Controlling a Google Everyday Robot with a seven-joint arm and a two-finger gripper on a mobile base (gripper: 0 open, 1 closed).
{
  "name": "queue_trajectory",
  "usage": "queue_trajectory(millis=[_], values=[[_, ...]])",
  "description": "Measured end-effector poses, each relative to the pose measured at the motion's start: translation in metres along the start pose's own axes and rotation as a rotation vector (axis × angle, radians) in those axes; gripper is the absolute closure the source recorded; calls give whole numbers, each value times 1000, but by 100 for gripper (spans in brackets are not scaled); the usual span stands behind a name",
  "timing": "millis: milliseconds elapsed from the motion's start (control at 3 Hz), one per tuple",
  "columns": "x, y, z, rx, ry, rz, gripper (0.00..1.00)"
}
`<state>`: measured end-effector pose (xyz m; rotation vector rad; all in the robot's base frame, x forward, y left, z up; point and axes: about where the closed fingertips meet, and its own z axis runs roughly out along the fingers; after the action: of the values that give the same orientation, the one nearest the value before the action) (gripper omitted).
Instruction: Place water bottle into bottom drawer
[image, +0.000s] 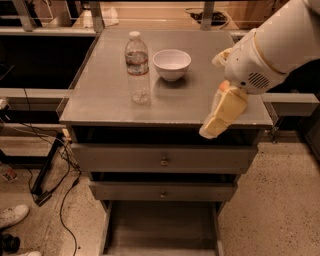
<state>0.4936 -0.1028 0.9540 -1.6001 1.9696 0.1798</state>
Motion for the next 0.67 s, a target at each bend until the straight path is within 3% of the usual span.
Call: queue_trajectory(millis=[667], values=[[-7, -1, 11, 11, -32, 17, 0]])
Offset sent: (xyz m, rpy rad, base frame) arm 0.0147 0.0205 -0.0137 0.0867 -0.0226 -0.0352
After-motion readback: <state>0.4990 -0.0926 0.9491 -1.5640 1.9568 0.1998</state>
